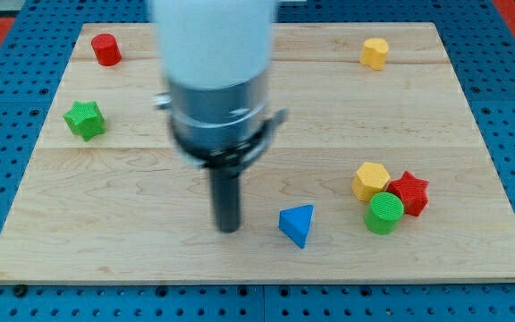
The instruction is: Place the green star to the left of the blue triangle
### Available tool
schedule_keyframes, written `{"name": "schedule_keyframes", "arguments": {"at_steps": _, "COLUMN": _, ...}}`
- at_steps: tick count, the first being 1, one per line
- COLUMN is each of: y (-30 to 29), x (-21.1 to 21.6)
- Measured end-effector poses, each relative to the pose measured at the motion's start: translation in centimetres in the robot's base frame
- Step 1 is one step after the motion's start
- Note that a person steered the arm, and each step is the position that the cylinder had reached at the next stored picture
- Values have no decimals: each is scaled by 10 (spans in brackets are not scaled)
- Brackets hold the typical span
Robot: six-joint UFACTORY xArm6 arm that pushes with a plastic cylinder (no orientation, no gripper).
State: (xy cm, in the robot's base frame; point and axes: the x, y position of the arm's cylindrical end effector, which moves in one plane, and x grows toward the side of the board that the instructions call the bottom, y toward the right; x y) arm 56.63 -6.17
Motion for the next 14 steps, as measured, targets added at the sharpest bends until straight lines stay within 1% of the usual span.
{"name": "schedule_keyframes", "arguments": {"at_steps": 1, "y": 30, "x": 23}}
{"name": "schedule_keyframes", "arguments": {"at_steps": 2, "y": 107, "x": -2}}
{"name": "schedule_keyframes", "arguments": {"at_steps": 3, "y": 176, "x": -43}}
{"name": "schedule_keyframes", "arguments": {"at_steps": 4, "y": 94, "x": -4}}
{"name": "schedule_keyframes", "arguments": {"at_steps": 5, "y": -17, "x": -14}}
{"name": "schedule_keyframes", "arguments": {"at_steps": 6, "y": -60, "x": -63}}
{"name": "schedule_keyframes", "arguments": {"at_steps": 8, "y": -199, "x": -111}}
{"name": "schedule_keyframes", "arguments": {"at_steps": 9, "y": -198, "x": -169}}
{"name": "schedule_keyframes", "arguments": {"at_steps": 10, "y": -116, "x": -197}}
{"name": "schedule_keyframes", "arguments": {"at_steps": 11, "y": -67, "x": -204}}
{"name": "schedule_keyframes", "arguments": {"at_steps": 12, "y": -100, "x": -230}}
{"name": "schedule_keyframes", "arguments": {"at_steps": 13, "y": -48, "x": -237}}
{"name": "schedule_keyframes", "arguments": {"at_steps": 14, "y": 14, "x": -213}}
